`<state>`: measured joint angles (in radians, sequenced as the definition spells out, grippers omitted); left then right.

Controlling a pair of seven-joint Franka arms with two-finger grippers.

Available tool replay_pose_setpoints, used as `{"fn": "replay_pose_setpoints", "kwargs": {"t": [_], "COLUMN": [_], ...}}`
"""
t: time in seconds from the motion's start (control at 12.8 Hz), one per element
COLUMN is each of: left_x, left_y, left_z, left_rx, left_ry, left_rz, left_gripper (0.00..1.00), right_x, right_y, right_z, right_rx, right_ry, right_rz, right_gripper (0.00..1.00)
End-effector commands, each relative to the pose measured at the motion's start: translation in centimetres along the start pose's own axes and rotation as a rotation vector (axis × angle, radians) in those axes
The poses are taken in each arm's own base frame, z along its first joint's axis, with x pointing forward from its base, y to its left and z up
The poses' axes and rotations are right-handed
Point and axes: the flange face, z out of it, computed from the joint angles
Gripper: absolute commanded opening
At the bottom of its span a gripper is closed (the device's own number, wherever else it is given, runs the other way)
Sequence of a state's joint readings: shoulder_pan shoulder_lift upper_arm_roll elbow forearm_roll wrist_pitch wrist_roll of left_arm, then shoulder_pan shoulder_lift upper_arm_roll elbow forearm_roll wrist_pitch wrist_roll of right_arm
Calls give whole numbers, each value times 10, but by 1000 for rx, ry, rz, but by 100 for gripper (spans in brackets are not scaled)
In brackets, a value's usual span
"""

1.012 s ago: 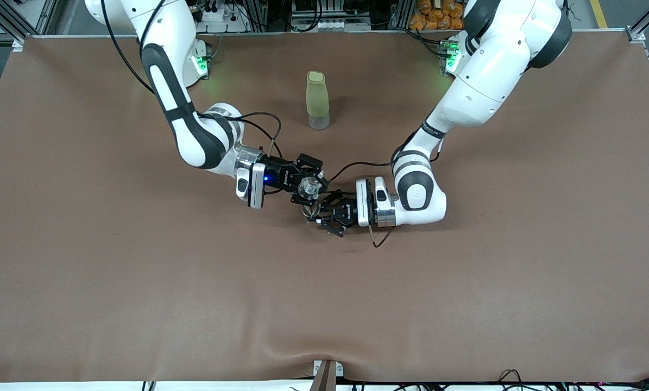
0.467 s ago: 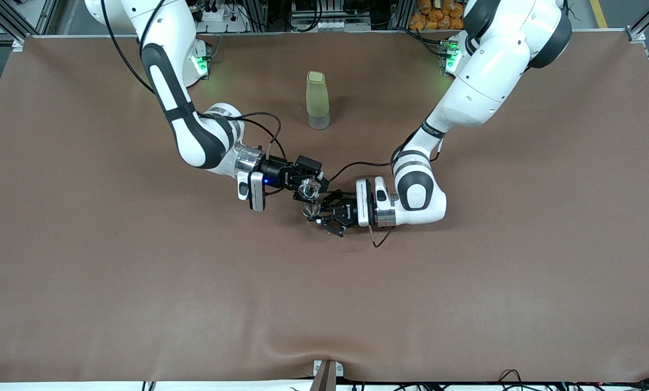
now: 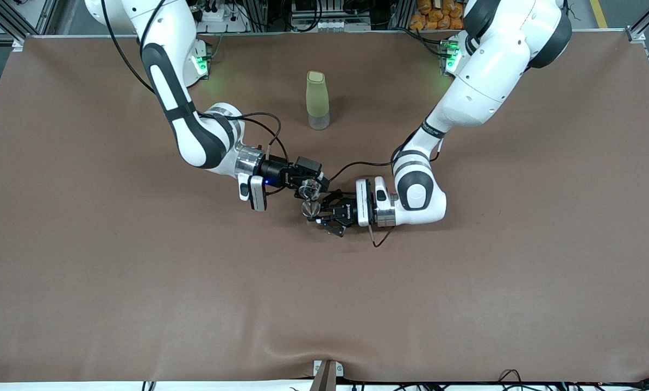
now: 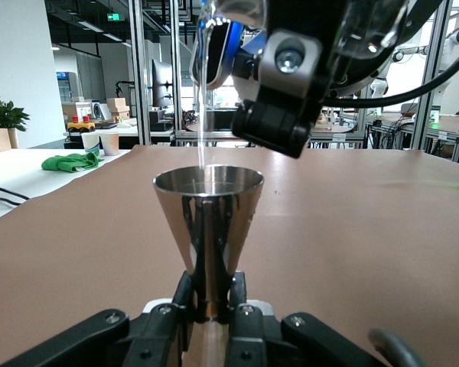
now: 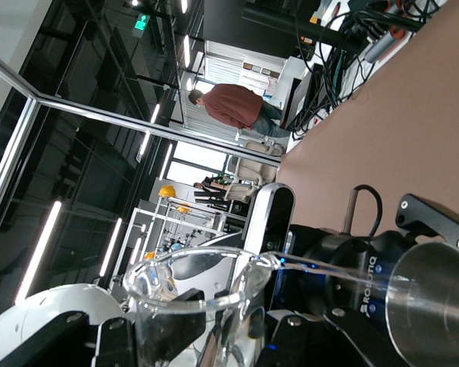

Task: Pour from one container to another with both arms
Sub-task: 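Tilt the glass cup with the right gripper, pouring into the jigger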

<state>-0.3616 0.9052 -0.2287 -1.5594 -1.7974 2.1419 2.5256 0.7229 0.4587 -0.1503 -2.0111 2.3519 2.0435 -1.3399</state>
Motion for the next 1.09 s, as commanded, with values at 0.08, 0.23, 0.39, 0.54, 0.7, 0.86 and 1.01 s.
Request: {"fn": "replay_pose_setpoints", "kwargs": {"t": [0.08, 0.23, 0.39, 0.54, 0.7, 0.86, 1.01], "left_x": [13, 13, 13, 12, 12, 12, 12], "left_y": [3, 2, 1, 2, 2, 2, 1], "left_z": [-1, -1, -3, -3, -4, -4, -5], "left_rx": [27, 27, 30, 28, 29, 29, 30], "left_ry": [5, 6, 5, 3, 4, 4, 4], "left_rz": [-5, -4, -3, -1, 0, 0, 0], "left_gripper": [0, 0, 0, 0, 0, 0, 0], "right_x": [-4, -3, -5, -4, -3, -1, 0], "right_y": [-8, -8, -8, -8, -9, -8, -8], "right_z": [6, 6, 7, 7, 7, 6, 5], "right_rx": [24, 25, 24, 25, 28, 28, 29], "right_ry": [4, 4, 3, 2, 3, 7, 9], "right_rz": [88, 112, 127, 158, 191, 225, 269], "right_gripper": [0, 0, 0, 0, 0, 0, 0]}}
